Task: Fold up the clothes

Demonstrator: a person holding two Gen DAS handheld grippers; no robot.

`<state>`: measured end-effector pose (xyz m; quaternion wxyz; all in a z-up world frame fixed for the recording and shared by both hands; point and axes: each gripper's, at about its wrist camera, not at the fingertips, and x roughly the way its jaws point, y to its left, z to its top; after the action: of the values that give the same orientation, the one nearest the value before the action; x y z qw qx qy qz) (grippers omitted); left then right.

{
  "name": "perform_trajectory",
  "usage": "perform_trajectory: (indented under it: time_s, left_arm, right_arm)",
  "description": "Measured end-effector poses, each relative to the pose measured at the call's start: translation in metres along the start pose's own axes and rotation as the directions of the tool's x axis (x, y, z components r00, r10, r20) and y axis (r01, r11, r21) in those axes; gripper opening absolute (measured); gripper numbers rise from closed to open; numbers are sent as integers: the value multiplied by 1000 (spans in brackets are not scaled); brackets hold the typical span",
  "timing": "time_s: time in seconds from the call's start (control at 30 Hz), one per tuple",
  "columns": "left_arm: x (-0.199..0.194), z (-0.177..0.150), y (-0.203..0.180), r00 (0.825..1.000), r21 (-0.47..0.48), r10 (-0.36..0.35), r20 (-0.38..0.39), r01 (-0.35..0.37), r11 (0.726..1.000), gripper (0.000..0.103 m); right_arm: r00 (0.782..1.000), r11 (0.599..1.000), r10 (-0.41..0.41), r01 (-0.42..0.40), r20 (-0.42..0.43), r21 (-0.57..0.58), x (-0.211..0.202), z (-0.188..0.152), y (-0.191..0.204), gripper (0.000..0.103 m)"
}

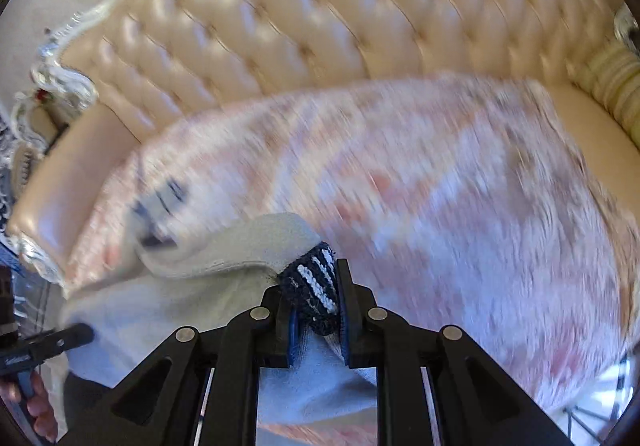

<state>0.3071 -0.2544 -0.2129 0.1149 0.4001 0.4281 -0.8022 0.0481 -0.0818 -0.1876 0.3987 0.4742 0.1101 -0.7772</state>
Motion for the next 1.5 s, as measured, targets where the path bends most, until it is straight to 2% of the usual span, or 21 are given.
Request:
perform_trajectory:
  time_s: [0.1,0.2,0.27,0.33,0.4,0.43,0.57,0.6,0.63,0.67,0.73,0.8,0.87,0.97,1.03,1.13,1.2,1.27,1.37,1.4,1.5]
  left_arm:
    - [1,-15,-2,1000,-19,-15,-21,15,1000,45]
    - [-21,-27,11,1000,-85,-29,-2,28,996,57]
    - [-41,-31,19,999,-122,-34,39,39,992,58]
    - [-60,-30,23,995,-143,-50,88,62,988,58]
    - [-63,-8,28,988,-140,-104,110,119,983,58]
    - [-61,5,30,985,-138,-127,112,143,980,58]
    - [-40,66,39,982,-47,-170,82,175,983,58]
    - [-34,81,40,983,-11,-168,69,169,986,58]
    - [-26,95,36,991,61,-123,48,120,991,58]
    - [-20,105,34,995,129,-100,20,96,987,58]
    - [0,126,29,991,215,-115,-62,126,968,57]
    - [15,138,29,982,253,-134,-131,164,954,49]
    - [24,139,30,977,299,-116,-181,167,940,45]
    - [42,130,27,976,394,-11,-219,99,914,42]
    - [51,120,27,969,440,27,-245,86,894,41]
    - [60,112,25,963,488,57,-262,81,869,19]
    - [60,109,22,963,515,61,-262,86,853,15]
    - [61,110,20,965,538,79,-248,70,840,16]
    - [60,120,24,974,507,63,-220,58,860,29]
    - [59,121,25,976,513,67,-207,50,857,34]
    - [62,129,31,977,486,55,-206,53,873,39]
  right_arm:
    - [999,999,-36,36,-37,-6,3,-20,-14,16]
    - [995,997,-75,73,-61,-35,-1,-30,-23,17]
    - [992,993,-101,96,-72,-63,-6,-38,-26,20]
    - [989,988,-132,126,-70,-85,-14,-46,-28,35]
    - [984,981,-169,163,-55,-102,-27,-53,-28,74]
    - [984,980,-174,169,-39,-108,-35,-55,-28,79]
    - [985,975,-169,171,30,-139,-64,-56,-23,80]
    - [985,968,-163,170,51,-184,-66,-52,-15,80]
    - [985,958,-157,169,72,-230,-68,-48,-6,80]
    - [984,946,-150,170,92,-275,-70,-44,2,80]
    - [985,921,-131,163,113,-354,-69,-37,18,81]
    - [991,914,-104,130,87,-385,-59,-29,27,81]
    - [995,914,-79,95,57,-395,-50,-22,35,81]
    - [996,905,-79,86,34,-417,-39,-15,42,81]
    - [996,894,-88,91,27,-438,-32,-14,46,81]
    - [995,879,-97,91,12,-469,-21,-13,49,81]
    - [996,876,-90,81,4,-476,-14,-11,52,81]
    - [996,871,-84,72,-2,-486,-9,-7,55,81]
    - [997,862,-71,51,-20,-504,1,-3,62,81]
    - [997,860,-75,53,-24,-508,4,-1,64,81]
    - [997,862,-67,43,-29,-504,8,2,66,81]
